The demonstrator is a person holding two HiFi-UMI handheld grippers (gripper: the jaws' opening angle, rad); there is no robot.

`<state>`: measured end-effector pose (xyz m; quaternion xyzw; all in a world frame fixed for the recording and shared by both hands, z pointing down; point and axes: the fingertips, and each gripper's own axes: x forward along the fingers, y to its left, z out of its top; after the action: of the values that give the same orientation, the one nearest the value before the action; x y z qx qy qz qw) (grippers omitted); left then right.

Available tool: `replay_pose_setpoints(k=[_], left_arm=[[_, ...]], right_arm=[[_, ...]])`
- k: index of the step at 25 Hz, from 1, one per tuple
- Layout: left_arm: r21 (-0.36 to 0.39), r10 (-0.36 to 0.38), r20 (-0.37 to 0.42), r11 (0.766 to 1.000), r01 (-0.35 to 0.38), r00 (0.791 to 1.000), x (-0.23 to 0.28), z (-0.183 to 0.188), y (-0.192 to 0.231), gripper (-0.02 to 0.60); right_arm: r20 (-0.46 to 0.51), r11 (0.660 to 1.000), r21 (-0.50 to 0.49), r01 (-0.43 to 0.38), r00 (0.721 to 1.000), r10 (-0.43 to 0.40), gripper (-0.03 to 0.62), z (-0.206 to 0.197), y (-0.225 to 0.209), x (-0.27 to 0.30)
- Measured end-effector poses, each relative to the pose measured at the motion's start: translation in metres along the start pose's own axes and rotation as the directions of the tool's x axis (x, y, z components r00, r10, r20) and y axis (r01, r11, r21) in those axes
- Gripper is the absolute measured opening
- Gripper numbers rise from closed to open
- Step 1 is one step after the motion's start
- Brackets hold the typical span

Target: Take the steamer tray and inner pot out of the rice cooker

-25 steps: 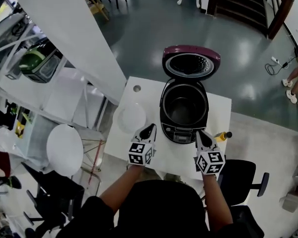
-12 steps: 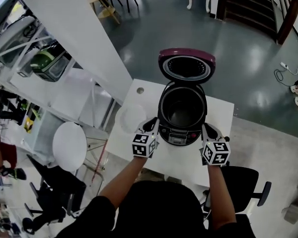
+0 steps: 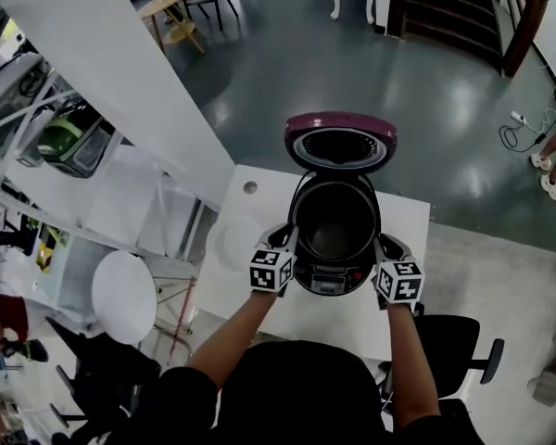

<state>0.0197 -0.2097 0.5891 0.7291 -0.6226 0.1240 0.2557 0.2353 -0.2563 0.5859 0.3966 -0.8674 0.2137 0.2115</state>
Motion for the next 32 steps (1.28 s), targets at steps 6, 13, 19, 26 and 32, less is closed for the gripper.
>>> replay_pose_setpoints(k=[6,13,19,26,32], left_arm=[[-0.011,-0.007,-0.038,1.0,0.007,0.999,0.027,0.0,0.019,0.081],[0.031,0.022,-0.142,0.999,-0.017,0.99,0.054,-0.013,0.031,0.104],[0.046,0.036,-0.206,0.999,-0.027,0.978,0.064,-0.023,0.037,0.104],[0.087,0.043,-0.243,0.996,-0.023,0.969,0.067,-0.028,0.037,0.101],[0.125,0.066,-0.247,0.992,-0.036,0.967,0.069,-0.027,0.038,0.086]], right_arm=[[-0.059,0.999,-0.005,0.037,0.998,-0.038,0.104,-0.001,-0.016,0.029],[-0.131,0.999,-0.011,0.041,0.991,-0.042,0.104,-0.007,-0.026,0.058],[-0.18,0.999,-0.018,0.044,0.983,-0.046,0.104,-0.018,-0.029,0.075],[-0.199,0.997,-0.05,0.062,0.978,-0.071,0.103,-0.016,-0.029,0.081],[-0.21,0.995,-0.071,0.075,0.974,-0.089,0.08,-0.015,-0.032,0.084]])
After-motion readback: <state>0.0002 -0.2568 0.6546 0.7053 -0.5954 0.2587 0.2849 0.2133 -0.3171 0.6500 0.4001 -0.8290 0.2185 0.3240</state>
